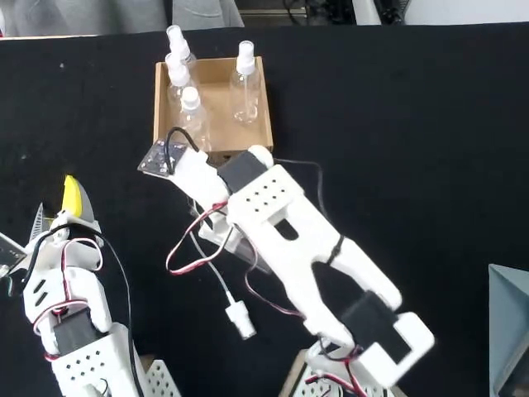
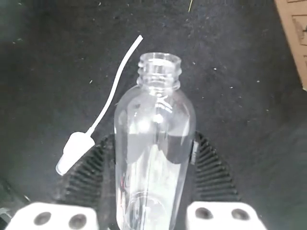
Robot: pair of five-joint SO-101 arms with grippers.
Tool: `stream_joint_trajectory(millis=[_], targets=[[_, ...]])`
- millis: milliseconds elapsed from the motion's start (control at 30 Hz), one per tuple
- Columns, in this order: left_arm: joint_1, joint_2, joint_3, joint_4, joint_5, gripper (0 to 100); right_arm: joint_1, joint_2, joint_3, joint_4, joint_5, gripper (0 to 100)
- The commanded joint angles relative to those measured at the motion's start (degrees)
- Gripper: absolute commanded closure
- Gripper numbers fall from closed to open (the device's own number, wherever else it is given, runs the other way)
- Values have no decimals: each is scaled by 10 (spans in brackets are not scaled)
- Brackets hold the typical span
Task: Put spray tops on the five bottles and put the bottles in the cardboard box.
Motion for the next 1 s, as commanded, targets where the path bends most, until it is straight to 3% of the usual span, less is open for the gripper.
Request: stream_joint_trajectory(millis=[0, 333, 833, 967], targets=[[5, -6, 13, -9, -2, 791, 9, -53, -2, 12, -5, 899], [6, -6, 13, -9, -2, 791, 129, -106, 26, 17, -6, 899], [32, -6, 13, 16, -4, 788, 165, -197, 92, -43, -87, 899], [69, -6, 13, 32, -66, 791, 216, -199, 92, -68, -109, 899]])
